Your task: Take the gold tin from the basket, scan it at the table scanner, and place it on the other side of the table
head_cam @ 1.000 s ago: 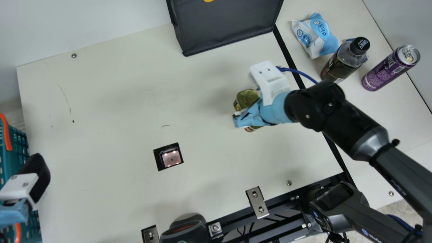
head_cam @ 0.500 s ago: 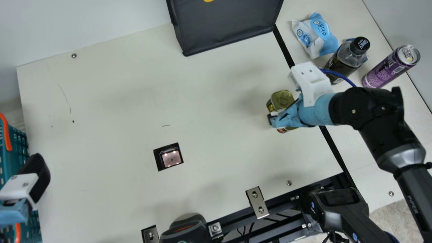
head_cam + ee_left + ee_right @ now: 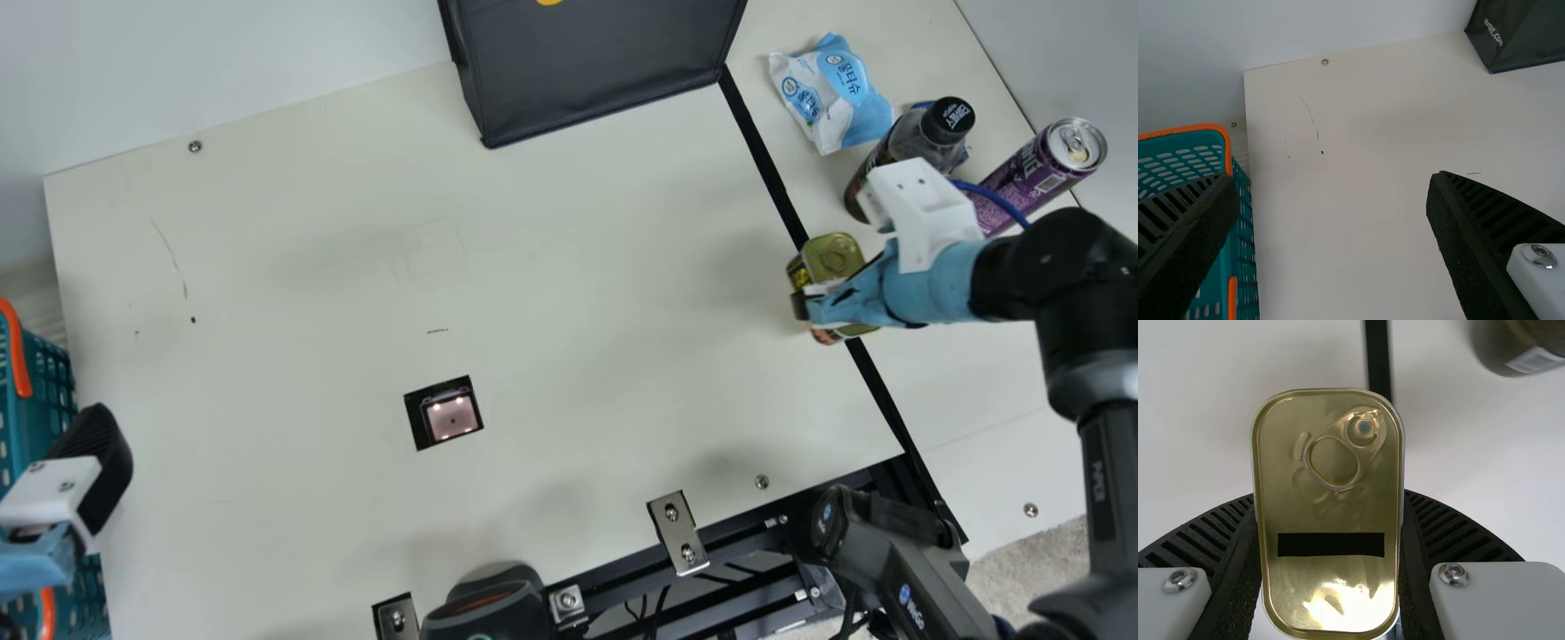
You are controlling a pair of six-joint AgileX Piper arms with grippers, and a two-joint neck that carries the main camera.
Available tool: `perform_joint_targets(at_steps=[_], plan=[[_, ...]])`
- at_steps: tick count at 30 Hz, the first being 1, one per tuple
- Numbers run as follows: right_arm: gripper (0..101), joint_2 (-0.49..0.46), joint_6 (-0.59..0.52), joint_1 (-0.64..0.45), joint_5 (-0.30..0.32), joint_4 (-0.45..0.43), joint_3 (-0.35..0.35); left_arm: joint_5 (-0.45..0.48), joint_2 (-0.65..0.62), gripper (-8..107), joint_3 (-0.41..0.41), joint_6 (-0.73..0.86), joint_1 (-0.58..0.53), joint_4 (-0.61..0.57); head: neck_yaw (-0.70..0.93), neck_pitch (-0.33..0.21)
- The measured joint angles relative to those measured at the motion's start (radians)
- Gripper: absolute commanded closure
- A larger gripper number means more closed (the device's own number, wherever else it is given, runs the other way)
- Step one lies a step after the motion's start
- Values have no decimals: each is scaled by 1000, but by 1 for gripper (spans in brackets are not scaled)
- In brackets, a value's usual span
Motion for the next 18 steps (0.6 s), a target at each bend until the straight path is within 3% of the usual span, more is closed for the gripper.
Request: perform_joint_targets(at_steps=[8, 18], plan=[[101, 81, -194, -205, -3, 14, -30, 0, 0, 9, 0, 0, 0, 0, 0, 0], [101, 168, -351, -346, -46, 10, -50, 0, 0, 9, 0, 2, 0, 0, 0, -2]])
